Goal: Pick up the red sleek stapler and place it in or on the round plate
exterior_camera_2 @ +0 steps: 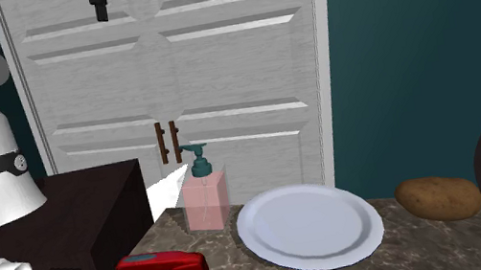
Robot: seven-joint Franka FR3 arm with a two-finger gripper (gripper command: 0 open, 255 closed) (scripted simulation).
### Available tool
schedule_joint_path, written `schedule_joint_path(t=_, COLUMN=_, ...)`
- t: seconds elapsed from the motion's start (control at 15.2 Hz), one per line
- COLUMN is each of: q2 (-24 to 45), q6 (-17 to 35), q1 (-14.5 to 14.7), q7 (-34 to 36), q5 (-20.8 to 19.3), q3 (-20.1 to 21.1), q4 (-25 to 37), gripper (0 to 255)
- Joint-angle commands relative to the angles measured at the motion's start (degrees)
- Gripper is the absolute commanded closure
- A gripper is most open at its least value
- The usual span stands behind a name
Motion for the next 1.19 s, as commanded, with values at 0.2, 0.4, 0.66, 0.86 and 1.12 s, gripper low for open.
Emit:
schedule_joint_path(t=0.2, q2=1.07, q6=5.31, q1=-1.29, q7=-0.18, q5=-1.19, q3=-1.81, q4=-4.30, gripper=0)
schedule_joint_path(t=0.4, q2=2.90, q6=10.86, q1=-2.68, q7=-0.34, q5=-2.44, q3=-3.70, q4=-8.06, gripper=0)
schedule_joint_path(t=0.66, q2=6.65, q6=18.68, q1=-4.62, q7=-0.54, q5=-4.18, q3=-6.34, q4=-12.17, gripper=0)
schedule_joint_path(t=0.86, q2=10.52, q6=24.85, q1=-6.08, q7=-0.70, q5=-5.46, q3=-8.40, q4=-14.51, gripper=0)
schedule_joint_path(t=1.12, q2=17.11, q6=33.44, q1=-7.92, q7=-1.00, q5=-6.91, q3=-11.21, q4=-16.54, gripper=0)
